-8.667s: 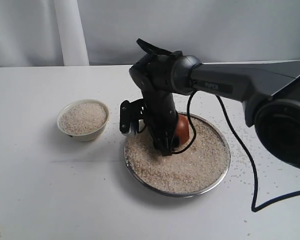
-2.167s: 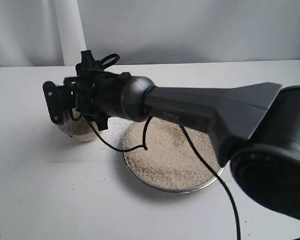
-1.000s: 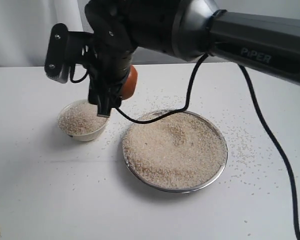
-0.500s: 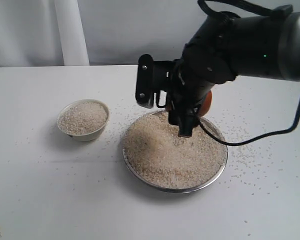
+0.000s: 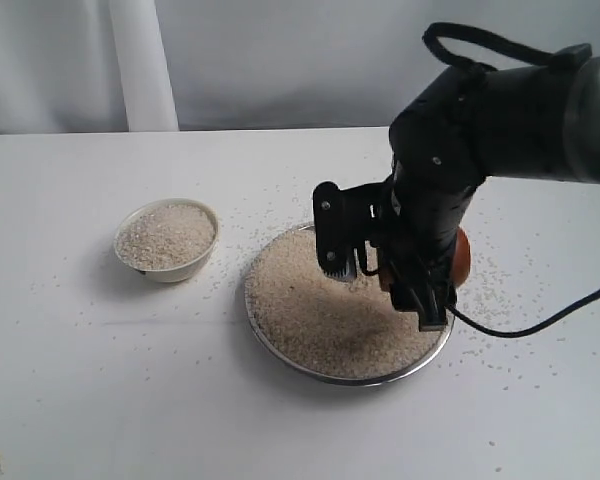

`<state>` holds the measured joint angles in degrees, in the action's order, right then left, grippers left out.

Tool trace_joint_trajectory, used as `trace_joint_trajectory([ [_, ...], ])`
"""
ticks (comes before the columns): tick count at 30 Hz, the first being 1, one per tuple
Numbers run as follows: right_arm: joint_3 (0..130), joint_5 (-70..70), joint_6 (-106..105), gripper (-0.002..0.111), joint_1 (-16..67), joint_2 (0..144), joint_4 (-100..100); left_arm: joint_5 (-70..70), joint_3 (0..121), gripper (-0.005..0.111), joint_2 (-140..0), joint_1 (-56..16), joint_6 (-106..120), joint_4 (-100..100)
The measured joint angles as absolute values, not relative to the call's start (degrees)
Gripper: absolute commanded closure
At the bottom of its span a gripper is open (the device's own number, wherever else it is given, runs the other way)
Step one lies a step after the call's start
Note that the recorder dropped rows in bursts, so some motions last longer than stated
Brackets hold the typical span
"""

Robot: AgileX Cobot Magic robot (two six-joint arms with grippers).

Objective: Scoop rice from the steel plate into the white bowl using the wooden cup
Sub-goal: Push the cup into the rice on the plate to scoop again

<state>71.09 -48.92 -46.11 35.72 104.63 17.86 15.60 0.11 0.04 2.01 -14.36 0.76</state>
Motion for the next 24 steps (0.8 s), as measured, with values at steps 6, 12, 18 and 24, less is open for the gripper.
trace_joint_trajectory([
  [6, 71.09, -50.61, -47.36, 0.108, 35.72, 110.75, 20.69, 15.60, 0.11, 0.107, 0.04, 2.01, -14.36, 0.76],
  [12, 71.09, -50.49, -47.71, 0.108, 35.90, 112.89, 21.38, 15.60, 0.11, 0.107, 0.04, 2.01, -14.36, 0.76],
  [18, 71.55, -49.66, -48.44, 0.108, 35.96, 114.40, 21.47, 15.60, 0.11, 0.107, 0.04, 2.01, -14.36, 0.76],
  [24, 72.13, -48.53, -50.35, 0.108, 36.98, 115.87, 21.47, 15.60, 0.11, 0.107, 0.04, 2.01, -14.36, 0.76],
])
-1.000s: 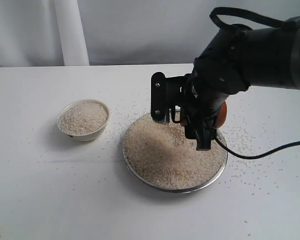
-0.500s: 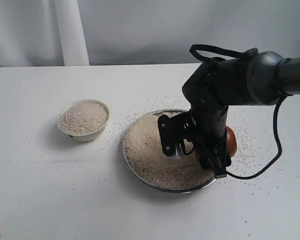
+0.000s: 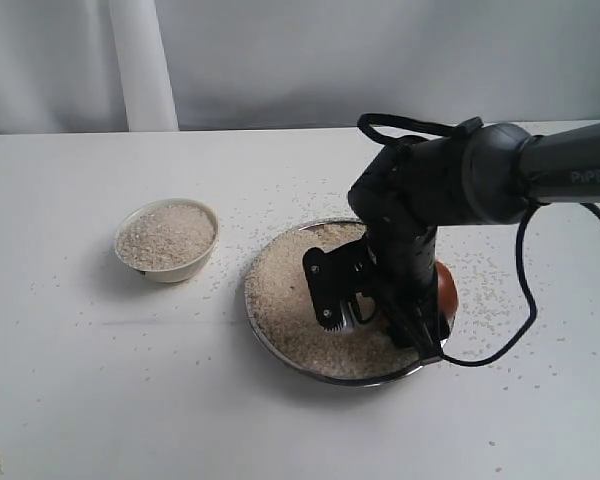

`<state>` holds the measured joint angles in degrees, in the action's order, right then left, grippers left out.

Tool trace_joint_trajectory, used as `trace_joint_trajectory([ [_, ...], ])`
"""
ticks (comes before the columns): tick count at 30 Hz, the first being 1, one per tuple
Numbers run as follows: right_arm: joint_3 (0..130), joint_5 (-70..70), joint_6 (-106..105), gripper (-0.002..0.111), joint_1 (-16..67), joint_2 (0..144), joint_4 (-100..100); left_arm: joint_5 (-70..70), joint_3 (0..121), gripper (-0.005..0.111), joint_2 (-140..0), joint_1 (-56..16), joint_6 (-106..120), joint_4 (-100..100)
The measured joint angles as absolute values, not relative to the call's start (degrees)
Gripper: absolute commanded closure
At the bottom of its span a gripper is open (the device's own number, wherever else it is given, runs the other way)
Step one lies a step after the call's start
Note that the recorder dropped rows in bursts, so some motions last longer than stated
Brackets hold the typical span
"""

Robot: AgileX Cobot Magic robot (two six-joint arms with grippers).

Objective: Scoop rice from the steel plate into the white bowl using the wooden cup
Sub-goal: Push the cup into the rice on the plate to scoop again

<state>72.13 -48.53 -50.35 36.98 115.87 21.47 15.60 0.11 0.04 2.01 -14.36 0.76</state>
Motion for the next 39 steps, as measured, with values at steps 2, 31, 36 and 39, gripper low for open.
trace_joint_trajectory([
  [2, 73.19, -49.12, -50.43, 0.108, 37.28, 116.94, 21.34, 15.60, 0.11, 0.107, 0.04, 2.01, -14.36, 0.76],
  [31, 81.69, -44.09, -51.20, 0.108, 39.06, 123.03, 7.37, 15.60, 0.11, 0.107, 0.04, 2.01, -14.36, 0.76],
  [36, 81.69, -40.26, -49.88, 0.108, 39.06, 123.14, 3.88, 15.60, 0.11, 0.107, 0.04, 2.01, -14.36, 0.76],
  [39, 81.69, -37.73, -47.90, 0.108, 38.74, 123.15, 2.44, 15.60, 0.11, 0.107, 0.04, 2.01, -14.36, 0.76],
])
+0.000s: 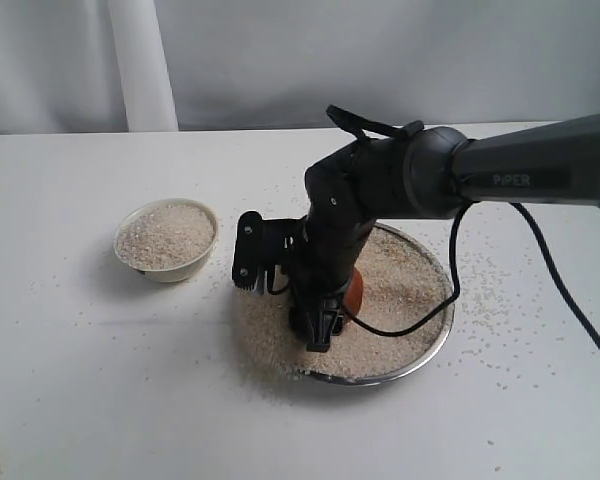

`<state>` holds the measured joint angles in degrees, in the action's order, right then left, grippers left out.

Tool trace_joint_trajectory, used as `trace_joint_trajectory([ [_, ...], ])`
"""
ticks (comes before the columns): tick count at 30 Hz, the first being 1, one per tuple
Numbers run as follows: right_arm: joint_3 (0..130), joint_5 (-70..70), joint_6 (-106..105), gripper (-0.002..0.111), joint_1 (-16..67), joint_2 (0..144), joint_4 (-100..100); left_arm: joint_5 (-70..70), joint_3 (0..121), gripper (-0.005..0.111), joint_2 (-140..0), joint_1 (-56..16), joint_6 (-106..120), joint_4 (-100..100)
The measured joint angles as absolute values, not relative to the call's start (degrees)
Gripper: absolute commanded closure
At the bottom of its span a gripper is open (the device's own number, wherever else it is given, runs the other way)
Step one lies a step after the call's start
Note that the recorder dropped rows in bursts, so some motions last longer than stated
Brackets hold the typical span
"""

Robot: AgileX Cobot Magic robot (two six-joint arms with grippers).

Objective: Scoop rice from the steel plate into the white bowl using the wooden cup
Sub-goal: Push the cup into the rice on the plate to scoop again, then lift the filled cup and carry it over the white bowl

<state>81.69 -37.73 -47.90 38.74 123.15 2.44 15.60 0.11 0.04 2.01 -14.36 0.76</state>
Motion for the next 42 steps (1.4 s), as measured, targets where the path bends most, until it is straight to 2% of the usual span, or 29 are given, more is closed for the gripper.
trace_joint_trajectory([
  [6, 79.21, -31.95, -45.85, 0.108, 36.93, 122.92, -0.76, 15.60, 0.11, 0.107, 0.04, 2.01, -14.36, 0.76],
  [13, 72.42, -16.59, -46.26, 0.108, 34.52, 120.47, -6.20, 15.60, 0.11, 0.107, 0.04, 2.01, -14.36, 0.76],
  [19, 69.07, -11.55, -46.45, 0.108, 33.65, 118.63, -11.97, 15.60, 0.11, 0.107, 0.04, 2.01, -14.36, 0.76],
  [26, 67.84, -1.75, -46.24, 0.108, 33.57, 111.56, -17.77, 15.60, 0.11, 0.107, 0.04, 2.01, -14.36, 0.76],
  [38, 67.84, 4.94, -44.79, 0.108, 35.74, 105.69, -18.51, 15.60, 0.11, 0.107, 0.04, 2.01, -14.36, 0.76],
  [42, 72.13, 3.79, -44.79, 0.108, 37.70, 107.15, -18.51, 15.60, 0.11, 0.107, 0.04, 2.01, -14.36, 0.76],
])
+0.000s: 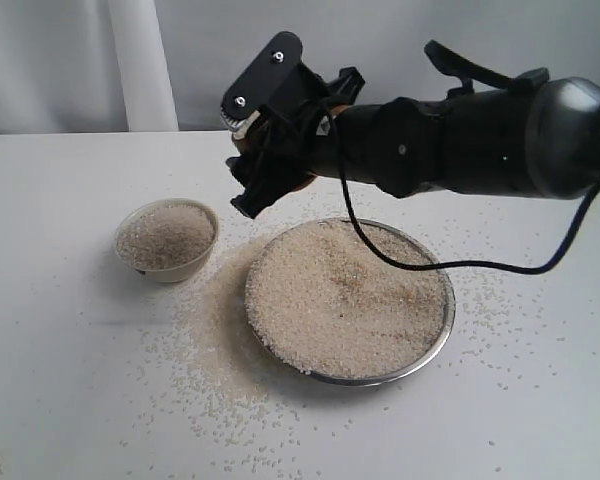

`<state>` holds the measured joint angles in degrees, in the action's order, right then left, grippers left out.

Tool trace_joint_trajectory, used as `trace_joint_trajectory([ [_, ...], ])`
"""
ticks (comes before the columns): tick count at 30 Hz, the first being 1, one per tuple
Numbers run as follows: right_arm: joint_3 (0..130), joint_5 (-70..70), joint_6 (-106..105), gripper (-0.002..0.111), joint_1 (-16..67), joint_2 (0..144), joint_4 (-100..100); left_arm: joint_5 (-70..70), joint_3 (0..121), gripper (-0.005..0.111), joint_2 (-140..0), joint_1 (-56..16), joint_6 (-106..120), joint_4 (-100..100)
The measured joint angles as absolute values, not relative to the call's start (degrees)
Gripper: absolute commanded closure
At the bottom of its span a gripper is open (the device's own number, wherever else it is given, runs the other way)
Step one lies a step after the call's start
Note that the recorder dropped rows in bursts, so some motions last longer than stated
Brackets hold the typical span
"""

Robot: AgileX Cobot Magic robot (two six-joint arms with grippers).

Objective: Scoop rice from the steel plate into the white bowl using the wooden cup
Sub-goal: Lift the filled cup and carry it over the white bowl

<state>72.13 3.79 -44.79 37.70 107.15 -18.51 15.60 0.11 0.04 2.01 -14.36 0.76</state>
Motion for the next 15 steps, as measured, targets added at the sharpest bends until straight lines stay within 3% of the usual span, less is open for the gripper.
trace_joint_trajectory([
  [15, 97.58, -14.91, -45.87, 0.108, 39.99, 120.38, -15.05, 15.60, 0.11, 0.107, 0.04, 2.01, -14.36, 0.76],
])
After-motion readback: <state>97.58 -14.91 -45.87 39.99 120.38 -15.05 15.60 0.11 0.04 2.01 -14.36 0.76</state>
